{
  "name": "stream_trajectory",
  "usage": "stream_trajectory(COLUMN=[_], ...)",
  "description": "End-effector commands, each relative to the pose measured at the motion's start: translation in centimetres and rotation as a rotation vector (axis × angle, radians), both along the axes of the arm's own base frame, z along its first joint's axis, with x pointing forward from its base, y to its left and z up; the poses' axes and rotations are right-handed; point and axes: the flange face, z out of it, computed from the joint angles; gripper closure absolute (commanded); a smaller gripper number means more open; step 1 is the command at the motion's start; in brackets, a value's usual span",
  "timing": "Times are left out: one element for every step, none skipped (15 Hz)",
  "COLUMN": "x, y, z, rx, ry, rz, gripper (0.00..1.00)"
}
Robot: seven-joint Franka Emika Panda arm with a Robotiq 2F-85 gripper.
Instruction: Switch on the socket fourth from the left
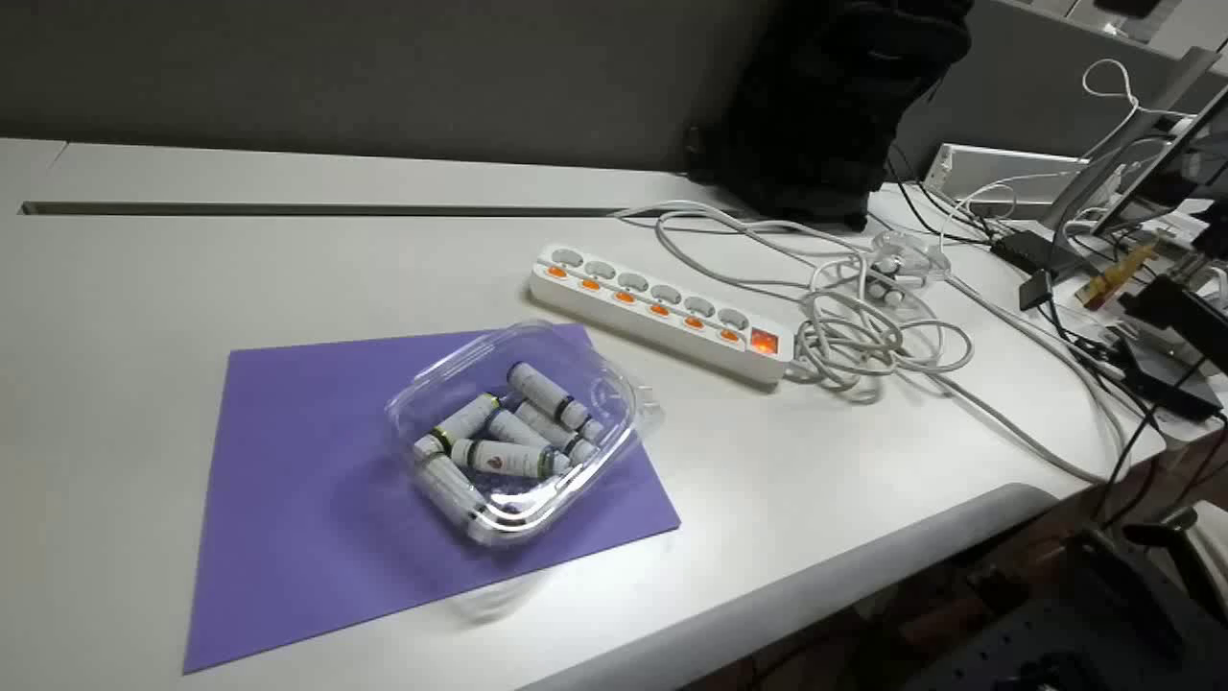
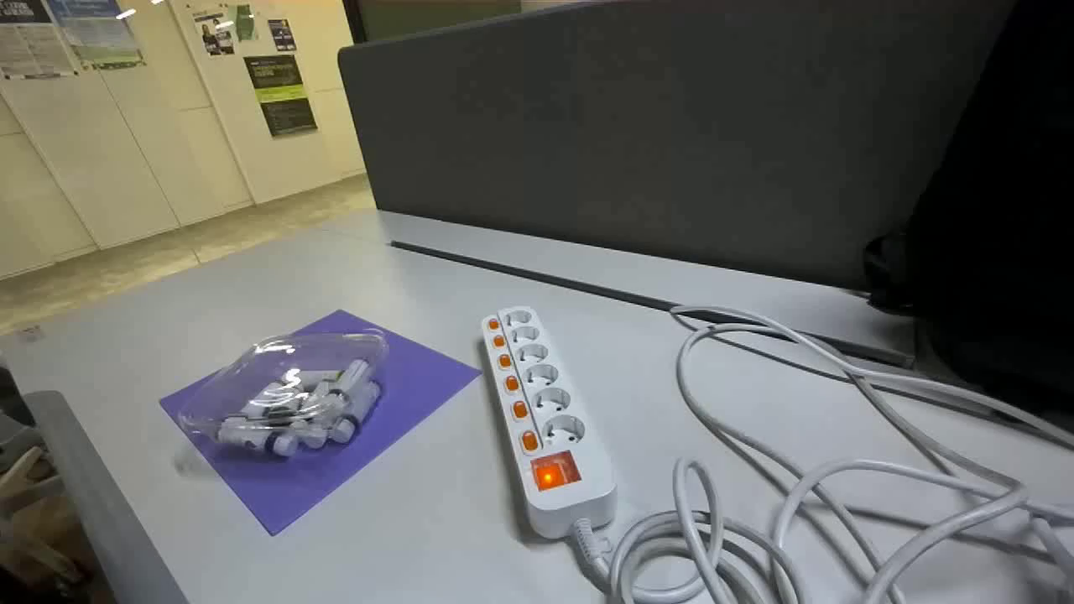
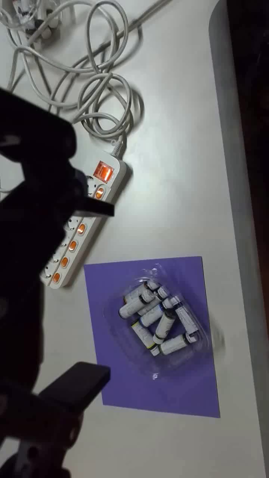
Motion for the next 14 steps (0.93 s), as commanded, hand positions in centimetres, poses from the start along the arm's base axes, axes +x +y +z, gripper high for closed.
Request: stream_trajectory(x=[0.0, 0.0, 0.0, 0.0, 0.0, 0.0, 0.0, 0.0, 0.0, 0.0, 0.0, 0.4, 1.0, 2.0], y=[0.0, 0.0, 0.0, 0.0, 0.0, 0.0, 0.0, 0.0, 0.0, 0.0, 0.2, 0.4, 0.5, 0.6], z=[0.0, 0.0, 0.0, 0.0, 0.0, 0.1, 0.0, 0.0, 0.1, 0.0, 0.1, 0.1, 0.1, 0.0], rx=[0.000, 0.000, 0.000, 0.000, 0.000, 0.000, 0.000, 0.000, 0.000, 0.000, -0.014, -0.030, -0.047, -0.069], ry=[0.001, 0.001, 0.001, 0.001, 0.001, 0.001, 0.001, 0.001, 0.001, 0.001, -0.041, -0.094, -0.140, -0.197], rz=[0.000, 0.000, 0.000, 0.000, 0.000, 0.000, 0.000, 0.000, 0.000, 0.000, 0.004, -0.009, -0.010, -0.014], gripper=[0.00, 0.00, 0.00, 0.00, 0.00, 0.00, 0.00, 0.00, 0.00, 0.00, 0.00, 0.00, 0.00, 0.00])
